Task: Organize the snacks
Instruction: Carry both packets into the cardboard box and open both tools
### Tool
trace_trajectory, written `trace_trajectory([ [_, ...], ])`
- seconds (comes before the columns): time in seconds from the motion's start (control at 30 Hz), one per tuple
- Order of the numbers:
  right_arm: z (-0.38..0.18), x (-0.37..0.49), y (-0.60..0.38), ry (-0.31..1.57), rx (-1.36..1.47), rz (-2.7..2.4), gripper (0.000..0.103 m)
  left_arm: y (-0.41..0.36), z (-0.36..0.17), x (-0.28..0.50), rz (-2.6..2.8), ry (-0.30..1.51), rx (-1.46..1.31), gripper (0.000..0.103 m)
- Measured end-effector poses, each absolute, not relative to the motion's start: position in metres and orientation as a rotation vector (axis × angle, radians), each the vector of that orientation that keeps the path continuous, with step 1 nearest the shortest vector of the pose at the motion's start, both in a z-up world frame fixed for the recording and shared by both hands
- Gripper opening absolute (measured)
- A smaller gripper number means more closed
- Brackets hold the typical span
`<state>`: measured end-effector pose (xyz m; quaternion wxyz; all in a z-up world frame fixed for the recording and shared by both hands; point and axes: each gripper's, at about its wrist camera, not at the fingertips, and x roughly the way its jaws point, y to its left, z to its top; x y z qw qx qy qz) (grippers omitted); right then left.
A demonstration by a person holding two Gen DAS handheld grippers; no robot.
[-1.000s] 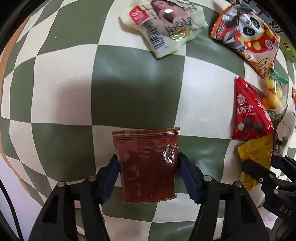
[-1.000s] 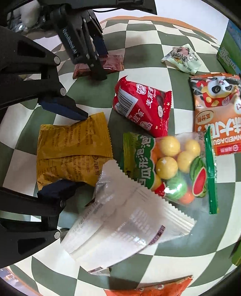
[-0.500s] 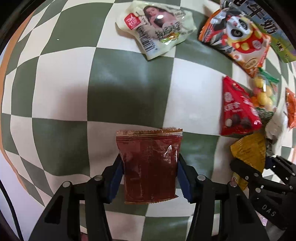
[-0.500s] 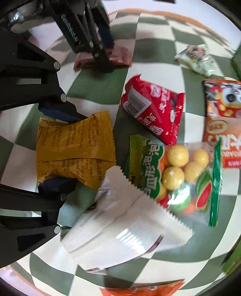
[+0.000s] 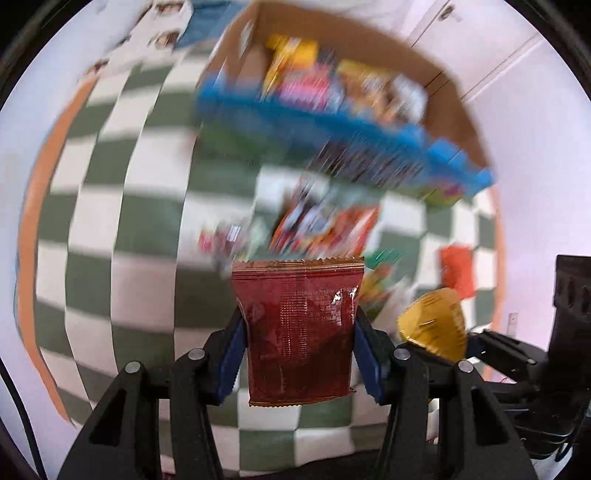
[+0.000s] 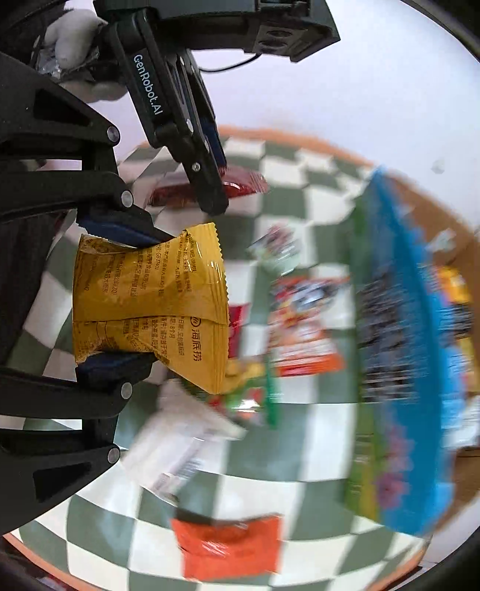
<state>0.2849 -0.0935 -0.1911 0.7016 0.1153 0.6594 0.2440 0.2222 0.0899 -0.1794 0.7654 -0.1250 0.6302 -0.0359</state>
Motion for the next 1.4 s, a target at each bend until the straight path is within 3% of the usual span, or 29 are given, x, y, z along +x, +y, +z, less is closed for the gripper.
trace_trajectory([
  [0.17, -0.137, 0.333, -0.104, 1.318, 0.297, 0.526, 0.051, 0.08, -0.134, 0.277, -0.137, 1.272, -0.267, 0.051],
  [0.33, -0.122, 0.391, -0.112, 1.231, 0.288, 0.449, 0.051, 0.062, -0.114, 0.342, -0.167, 1.249, -0.278, 0.051],
  [0.63, -0.15, 0.476, -0.133, 1.248, 0.224, 0.346, 0.051, 0.046, -0.162, 0.436, -0.17, 1.373, -0.325, 0.051],
  [1.0, -0.217, 0.515, -0.125, 1.362, 0.168, 0.309, 0.052, 0.031, -0.226, 0.467, -0.147, 1.513, -0.321, 0.053],
  [1.07, -0.233, 0.52, -0.125, 1.429, 0.184, 0.3, 0.059, 0.032, -0.234, 0.467, -0.113, 1.533, -0.319, 0.054],
  [1.13, -0.241, 0.522, -0.126, 1.457, 0.195, 0.299, 0.076, 0.034, -0.244, 0.465, -0.123, 1.565, -0.338, 0.057],
  [1.2, -0.241, 0.521, -0.124, 1.452, 0.172, 0.307, 0.079, 0.033, -0.25, 0.464, -0.136, 1.582, -0.311, 0.075],
  [1.27, -0.24, 0.519, -0.119, 1.45, 0.133, 0.305, 0.089, 0.034, -0.249, 0.463, -0.129, 1.569, -0.28, 0.078],
  [1.4, -0.241, 0.517, -0.114, 1.459, 0.099, 0.29, 0.094, 0.042, -0.243, 0.456, -0.122, 1.546, -0.28, 0.083],
])
